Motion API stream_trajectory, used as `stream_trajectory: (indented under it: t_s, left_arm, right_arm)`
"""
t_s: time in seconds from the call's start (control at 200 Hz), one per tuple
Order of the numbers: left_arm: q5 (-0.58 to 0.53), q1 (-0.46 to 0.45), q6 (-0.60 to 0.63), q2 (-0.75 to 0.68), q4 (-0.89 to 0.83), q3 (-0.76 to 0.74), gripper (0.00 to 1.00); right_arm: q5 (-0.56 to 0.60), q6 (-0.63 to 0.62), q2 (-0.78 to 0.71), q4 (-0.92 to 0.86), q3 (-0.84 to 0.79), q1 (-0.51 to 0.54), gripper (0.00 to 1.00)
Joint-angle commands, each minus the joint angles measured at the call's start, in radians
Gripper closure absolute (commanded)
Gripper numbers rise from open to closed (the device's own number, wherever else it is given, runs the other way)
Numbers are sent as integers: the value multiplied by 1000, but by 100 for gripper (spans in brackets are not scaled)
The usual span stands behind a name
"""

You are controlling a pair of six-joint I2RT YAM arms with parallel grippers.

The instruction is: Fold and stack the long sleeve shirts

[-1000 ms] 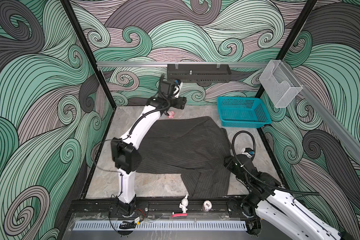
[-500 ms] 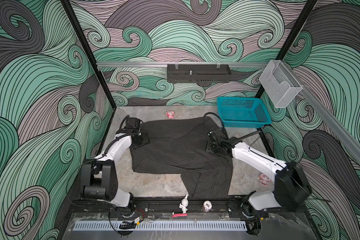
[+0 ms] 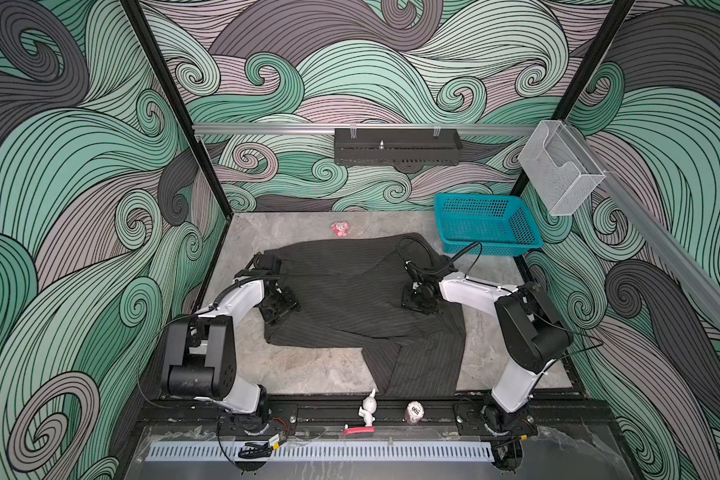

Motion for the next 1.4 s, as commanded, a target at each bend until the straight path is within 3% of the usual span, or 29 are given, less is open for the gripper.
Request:
stream_trajectory:
  t_s: [0.0,0.14,0.34,0.605,0.981,1.216,1.316,1.396]
  left_arm:
    - [-21,-17,-37,30,6,22,41]
    - [-66,-50,-64,74,8,33,44]
    - [-80,-64,-105,147,-4,61,63]
    - [-121,-65,-97,124,-49,78,100]
    - [-153,-93,-22,-156,-260,182,100]
    - [-158,-218,-108,-434,-337,-72,100]
    - [-174,-351,-243,-566,-337,-165,100]
    - [-164,-396,-325,-621,-363,-219,100]
  right_arm:
    - [-14,-17,11,19,-6,-18,52]
    - [-20,-17,12,29,-10,-26,52]
    - [-26,-17,13,38,-17,-30,52]
    - [-37,-22,27,55,-30,-36,54]
    - [-32,-16,103,57,7,-71,57]
    - [-60,4,102,59,-5,-72,62]
    - [-55,4,69,54,-29,-71,62]
    - [-52,3,42,45,-46,-70,62]
